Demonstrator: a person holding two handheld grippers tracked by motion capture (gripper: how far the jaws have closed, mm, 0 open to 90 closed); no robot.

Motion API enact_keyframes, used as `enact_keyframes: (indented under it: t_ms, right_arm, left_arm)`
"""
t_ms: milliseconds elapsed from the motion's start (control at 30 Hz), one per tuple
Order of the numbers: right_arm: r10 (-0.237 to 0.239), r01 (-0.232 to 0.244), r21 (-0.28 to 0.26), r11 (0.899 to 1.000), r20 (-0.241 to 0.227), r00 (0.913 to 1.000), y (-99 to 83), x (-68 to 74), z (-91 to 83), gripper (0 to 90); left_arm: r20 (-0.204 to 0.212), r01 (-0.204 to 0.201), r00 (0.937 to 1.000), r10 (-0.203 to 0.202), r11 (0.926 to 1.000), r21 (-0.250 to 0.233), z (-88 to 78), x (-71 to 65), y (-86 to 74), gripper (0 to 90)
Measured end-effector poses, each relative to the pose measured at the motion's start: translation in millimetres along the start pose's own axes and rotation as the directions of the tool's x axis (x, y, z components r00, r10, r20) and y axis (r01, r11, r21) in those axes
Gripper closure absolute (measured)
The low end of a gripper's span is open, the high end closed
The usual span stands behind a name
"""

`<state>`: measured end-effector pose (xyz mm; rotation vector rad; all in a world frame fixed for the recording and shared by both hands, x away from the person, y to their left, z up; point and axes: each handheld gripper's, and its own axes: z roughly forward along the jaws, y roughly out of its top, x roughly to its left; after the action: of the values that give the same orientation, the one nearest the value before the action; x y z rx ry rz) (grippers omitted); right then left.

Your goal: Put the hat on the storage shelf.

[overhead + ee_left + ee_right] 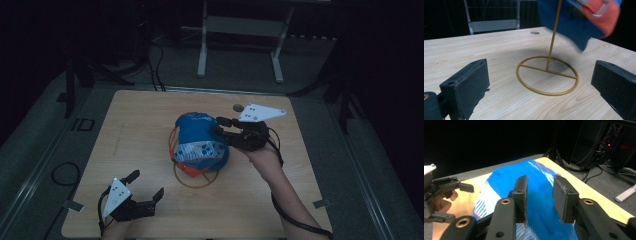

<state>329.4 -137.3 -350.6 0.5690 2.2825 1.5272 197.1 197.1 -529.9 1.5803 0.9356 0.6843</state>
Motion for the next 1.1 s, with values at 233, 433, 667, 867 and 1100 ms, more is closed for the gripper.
enact_keyframes:
  t_ms: [233,433,667,867,1100]
  right_arm:
    - [0.025,-0.025,-0.005,1.000,0.010,0.9996,-9.2,-7.7,-9.0,55.6]
    - [0.037,-0.037,0.000,0.999,0.022,0.9991,-20.2,-12.5,-15.0,45.0]
    - [0.068,-0.068,-0.012,0.998,0.019,0.9975,-35.2,-20.7,-25.4,27.9]
    - [0.108,-0.108,-0.014,0.994,0.011,0.9941,-55.7,-27.5,-30.3,17.6]
    - [0.095,-0.095,0.006,0.995,0.005,0.9955,-81.1,-32.2,-30.5,13.8]
  left_arm:
    - [0.002,0.004,1.0000,-0.004,1.0000,-0.002,0.3,0.5,-0.6,1.8]
    - [0.006,0.004,1.0000,-0.004,1.0000,0.003,0.9,0.0,-1.0,1.8]
    - [0.013,0.002,0.9999,-0.002,1.0000,-0.004,0.4,-0.7,-0.9,1.8]
    - [0.014,-0.004,0.9999,0.004,1.0000,-0.003,0.3,-1.3,-0.9,1.8]
    - [0.017,-0.007,0.9998,0.007,1.0000,-0.003,0.7,-2.0,-1.7,1.8]
